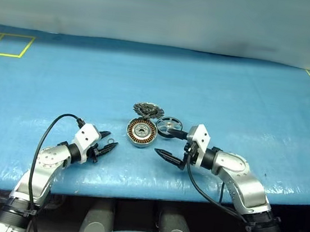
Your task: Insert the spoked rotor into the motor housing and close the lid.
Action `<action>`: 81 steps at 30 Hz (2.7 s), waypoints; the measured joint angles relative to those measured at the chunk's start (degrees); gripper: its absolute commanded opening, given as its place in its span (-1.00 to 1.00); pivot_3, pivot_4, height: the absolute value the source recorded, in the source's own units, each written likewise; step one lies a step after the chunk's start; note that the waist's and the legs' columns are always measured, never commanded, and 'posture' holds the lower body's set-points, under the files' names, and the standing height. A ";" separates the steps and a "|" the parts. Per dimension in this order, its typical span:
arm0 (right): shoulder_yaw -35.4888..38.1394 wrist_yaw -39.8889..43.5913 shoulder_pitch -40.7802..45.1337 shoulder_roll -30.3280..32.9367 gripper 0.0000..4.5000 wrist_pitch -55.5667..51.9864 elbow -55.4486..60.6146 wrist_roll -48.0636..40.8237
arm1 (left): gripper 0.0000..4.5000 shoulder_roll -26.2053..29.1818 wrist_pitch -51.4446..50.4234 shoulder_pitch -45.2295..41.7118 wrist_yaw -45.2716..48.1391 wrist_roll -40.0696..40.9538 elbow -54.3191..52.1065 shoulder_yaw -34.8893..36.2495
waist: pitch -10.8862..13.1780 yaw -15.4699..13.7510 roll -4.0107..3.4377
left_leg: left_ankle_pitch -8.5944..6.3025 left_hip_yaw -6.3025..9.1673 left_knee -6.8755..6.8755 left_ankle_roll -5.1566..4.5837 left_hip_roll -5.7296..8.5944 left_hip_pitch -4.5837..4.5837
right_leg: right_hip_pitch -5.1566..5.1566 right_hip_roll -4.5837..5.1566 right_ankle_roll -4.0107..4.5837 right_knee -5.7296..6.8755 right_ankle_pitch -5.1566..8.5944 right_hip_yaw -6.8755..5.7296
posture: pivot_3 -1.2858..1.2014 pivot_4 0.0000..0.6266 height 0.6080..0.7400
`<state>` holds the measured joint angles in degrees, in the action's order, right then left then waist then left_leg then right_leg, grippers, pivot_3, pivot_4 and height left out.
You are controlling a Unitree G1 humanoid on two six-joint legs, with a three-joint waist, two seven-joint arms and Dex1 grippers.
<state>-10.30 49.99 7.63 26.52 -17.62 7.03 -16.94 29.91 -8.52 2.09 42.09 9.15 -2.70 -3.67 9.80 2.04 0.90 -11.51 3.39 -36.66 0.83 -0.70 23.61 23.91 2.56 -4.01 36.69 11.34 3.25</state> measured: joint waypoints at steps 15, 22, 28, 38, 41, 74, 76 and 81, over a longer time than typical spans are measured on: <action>-0.38 -0.34 0.69 -0.89 1.00 1.28 -1.10 1.43 | -0.69 3.33 -5.00 2.45 1.67 0.97 -4.32 -0.17 | -0.07 0.07 -0.07 | 0.00 -0.06 0.52 0.00 -0.03 -0.09 | 0.03 -0.01 0.05 -0.30 0.03 0.00 | 0.03 -0.52 1.00; -0.38 -0.07 0.79 -1.31 1.00 1.69 -1.18 1.93 | -0.69 0.29 -5.07 2.33 0.77 3.61 -3.97 1.57 | -0.07 0.03 -0.08 | 0.01 -0.06 0.49 0.00 -0.03 -0.12 | -0.02 -0.01 0.05 -0.32 0.03 0.00 | 0.03 -0.52 1.00; -0.28 0.76 0.52 -0.84 1.00 0.67 -1.05 1.16 | -0.69 -2.88 -6.16 -0.23 2.88 12.43 -5.68 4.97 | -0.04 -0.13 -0.04 | 0.01 0.00 0.54 0.00 -0.02 0.01 | 0.00 -0.02 0.04 -0.48 0.02 -0.07 | 0.03 -0.52 1.00; -0.20 -0.07 -0.66 -0.47 1.00 -0.57 0.64 0.43 | -0.69 -2.22 -8.39 -8.28 7.66 15.62 -6.46 1.58 | -0.04 -0.08 -0.03 | 0.01 -0.01 0.55 -0.01 0.01 -0.01 | -0.09 -0.04 0.00 -0.59 0.00 -0.06 | 0.03 -0.52 1.00; -0.07 -0.08 -1.62 -0.23 1.00 -1.45 1.87 -0.16 | -0.69 -2.06 -8.72 -9.73 9.09 13.99 -4.80 -1.35 | -0.04 -0.03 -0.03 | 0.01 -0.01 0.56 -0.01 0.01 -0.01 | -0.09 -0.05 0.00 -0.61 -0.01 -0.05 | 0.03 -0.52 1.00; 0.10 1.07 -3.55 0.51 1.00 -2.42 5.01 -1.98 | -0.69 -6.25 -0.94 -21.42 11.89 2.04 12.58 -8.38 | -0.04 -0.10 -0.02 | 0.01 0.03 0.53 -0.02 0.02 -0.02 | -0.15 -0.07 -0.06 -0.62 -0.05 -0.04 | 0.03 -0.52 1.00; 0.09 1.06 -3.55 0.51 1.00 -2.40 5.01 -1.98 | -0.69 -6.53 -0.78 -21.63 11.87 2.04 13.02 -8.36 | -0.04 -0.10 -0.02 | 0.01 0.03 0.53 -0.02 0.02 -0.02 | -0.15 -0.07 -0.07 -0.62 -0.05 -0.05 | 0.03 -0.52 1.00; 0.09 1.05 -3.54 0.47 1.00 -2.39 5.00 -1.97 | -0.69 -7.17 -0.53 -21.74 11.98 2.03 13.37 -8.36 | -0.04 -0.10 -0.02 | 0.01 0.03 0.51 -0.02 0.03 -0.03 | -0.17 -0.07 -0.08 -0.62 -0.06 -0.04 | 0.03 -0.52 1.00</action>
<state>-10.21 51.04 4.09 26.99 -20.01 12.03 -18.90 22.74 -9.05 -19.65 54.07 11.18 10.67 -12.04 9.76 1.94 0.88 -11.50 3.42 -36.15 0.82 -0.67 23.58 23.74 2.49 -4.09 36.08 11.28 3.21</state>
